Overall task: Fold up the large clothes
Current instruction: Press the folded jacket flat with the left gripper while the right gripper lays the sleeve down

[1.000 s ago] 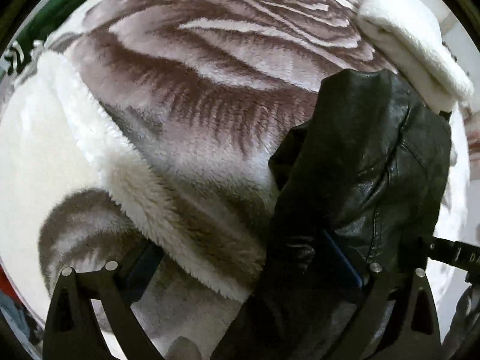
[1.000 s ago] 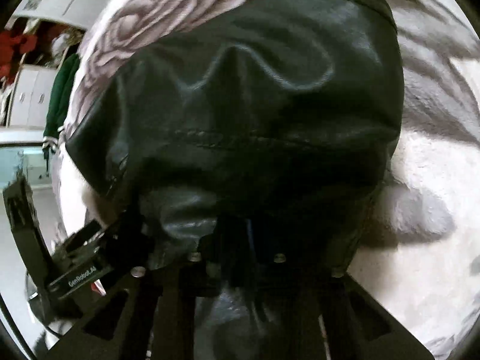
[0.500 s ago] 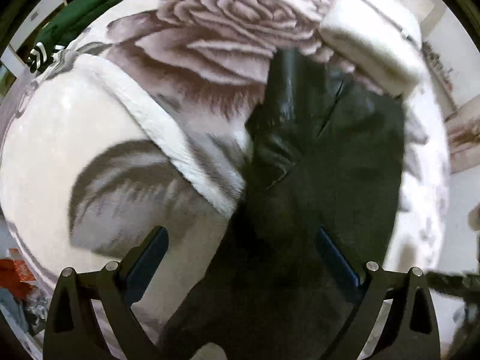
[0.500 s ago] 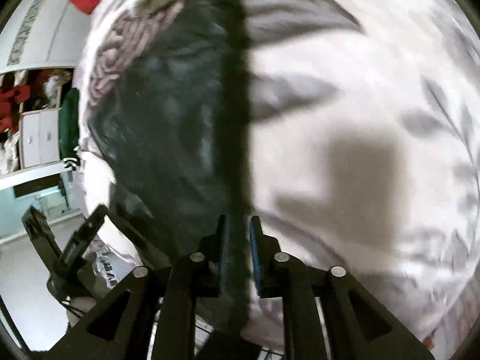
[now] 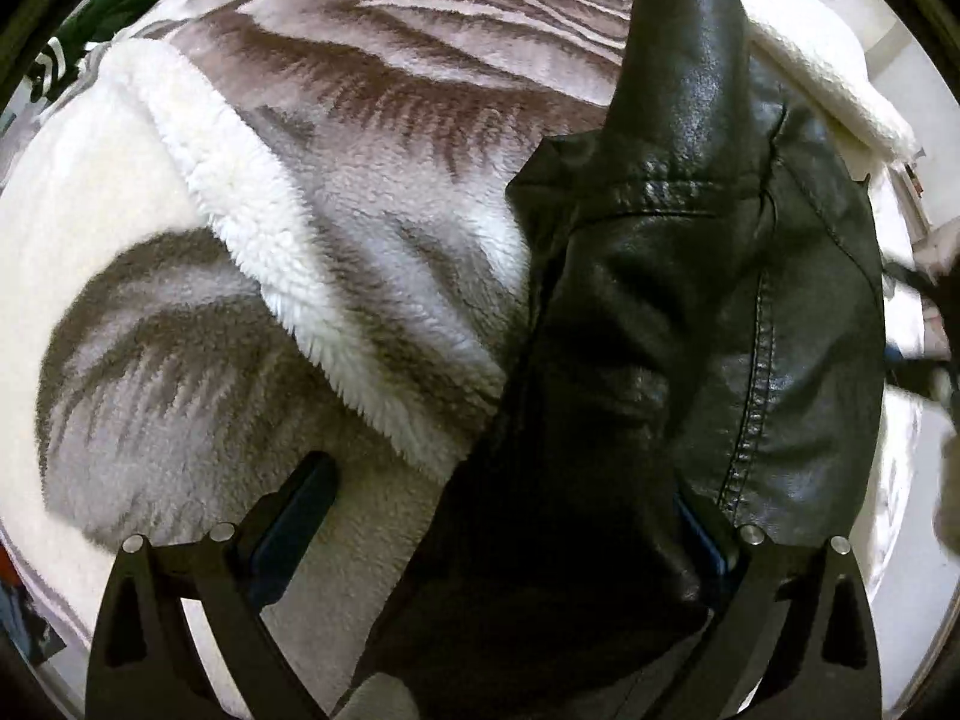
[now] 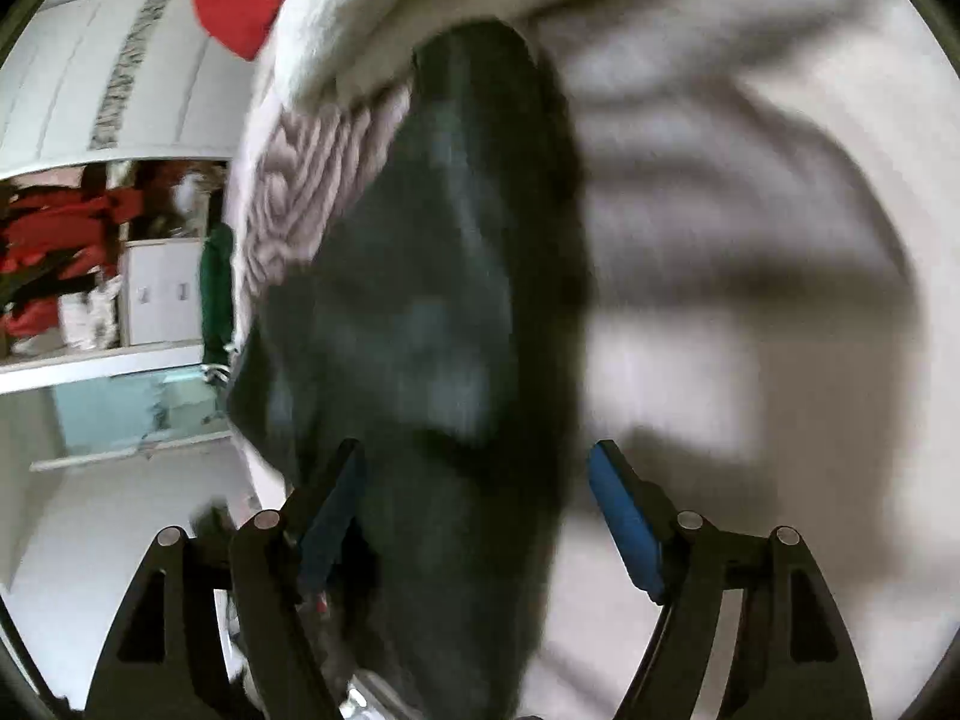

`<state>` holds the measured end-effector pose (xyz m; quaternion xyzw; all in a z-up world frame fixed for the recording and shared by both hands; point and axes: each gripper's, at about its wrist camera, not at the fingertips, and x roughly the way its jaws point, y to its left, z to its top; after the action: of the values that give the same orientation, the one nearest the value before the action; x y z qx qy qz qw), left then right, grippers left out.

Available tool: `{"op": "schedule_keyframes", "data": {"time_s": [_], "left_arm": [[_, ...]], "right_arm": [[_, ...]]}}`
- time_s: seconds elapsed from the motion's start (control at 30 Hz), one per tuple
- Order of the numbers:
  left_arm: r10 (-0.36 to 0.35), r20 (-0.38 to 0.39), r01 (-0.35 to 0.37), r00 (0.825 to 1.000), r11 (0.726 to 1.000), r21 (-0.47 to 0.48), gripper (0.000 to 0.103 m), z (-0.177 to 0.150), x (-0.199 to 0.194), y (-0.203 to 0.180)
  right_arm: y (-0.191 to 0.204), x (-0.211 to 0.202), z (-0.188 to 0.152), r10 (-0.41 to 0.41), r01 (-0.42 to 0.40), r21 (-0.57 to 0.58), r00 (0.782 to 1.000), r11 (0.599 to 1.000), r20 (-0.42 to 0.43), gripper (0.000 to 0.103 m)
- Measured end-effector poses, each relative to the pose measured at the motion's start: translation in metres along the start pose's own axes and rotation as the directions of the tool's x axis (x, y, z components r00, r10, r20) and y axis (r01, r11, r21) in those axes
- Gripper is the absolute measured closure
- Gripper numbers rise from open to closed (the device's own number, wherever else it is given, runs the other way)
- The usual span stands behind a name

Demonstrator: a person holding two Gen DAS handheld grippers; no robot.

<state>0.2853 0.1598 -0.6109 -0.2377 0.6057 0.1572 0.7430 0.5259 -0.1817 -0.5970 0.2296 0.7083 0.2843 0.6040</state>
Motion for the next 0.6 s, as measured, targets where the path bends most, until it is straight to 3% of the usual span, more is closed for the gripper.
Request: {"op": "schedule_keyframes", "data": {"time_s": [0.07,0.17,0.2,0.23,0.33,0.47,0.5,0.6], "left_arm": [[0.001,0.009,-0.001,1.000,1.000,-0.007,0.000,-0.005,-0.001,0.002],[0.000,0.014,0.000,1.000,1.000,-0.007,0.000,-0.010,-0.003,0.005],[0.002,0.014,-0.002,1.000,1.000,-0.001,0.000,-0.010,-0.005,0.005],[0.003,0.010,-0.003,1.000,1.000,0.005,0.000,-0.012,-0.010,0.007],[0.002,0.006,-0.002,1.000,1.000,0.013,0.000,-0.012,-0.026,0.002],[-0.030,0.024,0.030,0.999,1.000,0.000,0.000,-0.023,-0.062,-0.021],[-0.027,0.027,0.027,0.999,1.000,0.009,0.000,-0.031,-0.070,-0.029],[0.024,0.043,-0.026,0.999,0.998,0.058,0.000,-0.058,-0.094,-0.053]], "right_arm": [[-0.007,0.018,0.037,0.067,-0.067,-0.027,0.998,0.997,-0.018,0.025],[0.003,0.044,0.058,0.158,-0.164,-0.071,0.985,0.984,-0.074,0.025],[0.011,0.054,0.060,0.156,-0.166,-0.113,0.984,0.980,-0.085,0.031],[0.017,0.060,0.058,0.151,-0.163,-0.139,0.984,0.977,-0.094,0.057],[0.013,0.052,0.052,0.172,-0.176,-0.091,0.984,0.980,-0.051,0.080],[-0.016,-0.013,0.004,0.178,-0.184,0.043,0.977,0.982,0.116,0.085],[-0.030,-0.041,-0.025,0.142,-0.163,0.100,0.972,0.982,0.188,0.086],[-0.065,-0.099,-0.103,0.058,-0.129,0.234,0.956,0.964,0.288,0.086]]}}
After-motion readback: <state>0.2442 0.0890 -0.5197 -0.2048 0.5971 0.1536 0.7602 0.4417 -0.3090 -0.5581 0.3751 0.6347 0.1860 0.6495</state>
